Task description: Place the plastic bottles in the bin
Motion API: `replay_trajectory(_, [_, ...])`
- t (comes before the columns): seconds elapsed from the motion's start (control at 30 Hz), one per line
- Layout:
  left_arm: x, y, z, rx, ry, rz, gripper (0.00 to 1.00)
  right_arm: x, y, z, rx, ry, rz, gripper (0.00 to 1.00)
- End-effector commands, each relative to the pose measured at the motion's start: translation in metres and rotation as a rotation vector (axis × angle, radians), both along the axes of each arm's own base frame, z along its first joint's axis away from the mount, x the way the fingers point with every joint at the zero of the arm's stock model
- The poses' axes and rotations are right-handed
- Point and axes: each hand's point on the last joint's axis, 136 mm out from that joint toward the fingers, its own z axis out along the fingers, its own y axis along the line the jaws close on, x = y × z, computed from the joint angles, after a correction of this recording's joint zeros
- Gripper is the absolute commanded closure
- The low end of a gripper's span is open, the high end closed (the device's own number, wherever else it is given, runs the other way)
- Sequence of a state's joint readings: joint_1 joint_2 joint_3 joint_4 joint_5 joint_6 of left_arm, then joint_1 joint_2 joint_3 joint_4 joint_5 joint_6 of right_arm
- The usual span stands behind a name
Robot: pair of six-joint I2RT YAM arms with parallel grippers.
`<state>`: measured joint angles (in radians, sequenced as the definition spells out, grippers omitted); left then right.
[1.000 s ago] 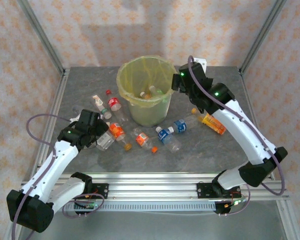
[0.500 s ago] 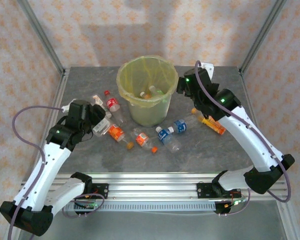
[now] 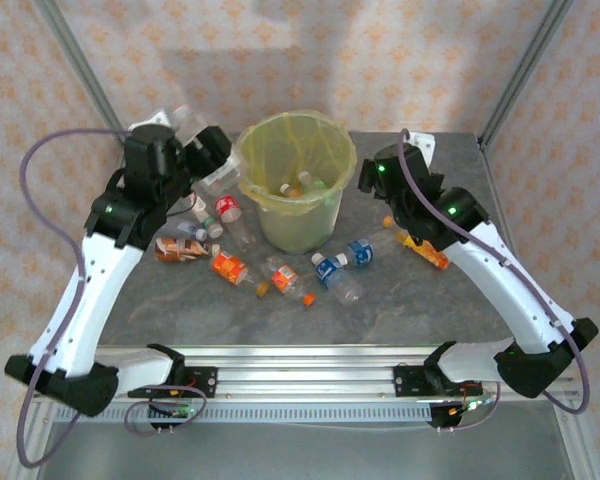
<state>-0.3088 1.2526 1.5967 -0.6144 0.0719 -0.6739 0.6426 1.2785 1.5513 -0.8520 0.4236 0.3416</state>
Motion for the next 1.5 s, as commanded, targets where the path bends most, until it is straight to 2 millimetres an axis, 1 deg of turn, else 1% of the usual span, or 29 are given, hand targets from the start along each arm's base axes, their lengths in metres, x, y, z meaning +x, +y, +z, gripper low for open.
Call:
replay_trajectory(0.0, [0.021,-0.034,0.024,0.078,-0.062,-0.152,0.21,-0.004,-0.012,0.007,0.018,-0.042,-0.046,0.01])
replay_trajectory(0.13, [0.046,-0.075,0.032,0.193,-0.054,-0.330,0.23,-0.009,-0.015,0.006,0.023,-0.041,-0.051,0.01])
replay_trajectory(0.23, [0.060,-0.101,0.030,0.272,-0.040,-0.447,0.23,-0.012,-0.017,0.004,0.030,-0.040,-0.054,0.01])
replay_trajectory(0.37, [0.078,-0.123,0.018,0.370,-0.037,-0.557,0.22,-0.014,-0.019,0.002,0.035,-0.038,-0.057,0.01])
replay_trajectory(0.43, [0.089,-0.128,0.004,0.412,-0.018,-0.583,0.23,-0.015,-0.019,0.000,0.035,-0.033,-0.058,0.01])
replay_trajectory(0.53, [0.097,-0.131,-0.010,0.484,-0.014,-0.616,0.24,-0.016,-0.020,0.000,0.038,-0.031,-0.060,0.01])
replay_trajectory(0.6, [0.098,-0.132,-0.019,0.521,-0.007,-0.644,0.24,-0.017,-0.020,-0.001,0.039,-0.029,-0.058,0.01])
replay_trajectory(0.7, [0.100,-0.127,-0.033,0.591,0.023,-0.656,0.24,-0.016,-0.019,-0.003,0.040,-0.024,-0.059,0.01])
replay_trajectory(0.87, [0.107,-0.119,-0.061,0.689,0.092,-0.663,0.23,-0.015,-0.018,-0.006,0.041,-0.017,-0.059,0.01])
replay_trajectory(1.0, [0.114,-0.121,-0.082,0.718,0.131,-0.684,0.23,-0.013,-0.015,-0.009,0.050,-0.007,-0.057,0.01])
replay_trajectory(1.2, [0.118,-0.122,-0.114,0.764,0.199,-0.734,0.24,-0.012,-0.012,-0.014,0.053,0.008,-0.057,0.01])
replay_trajectory(1.47, [0.120,-0.124,-0.145,0.805,0.258,-0.798,0.23,-0.011,-0.009,-0.017,0.069,0.019,-0.057,0.01])
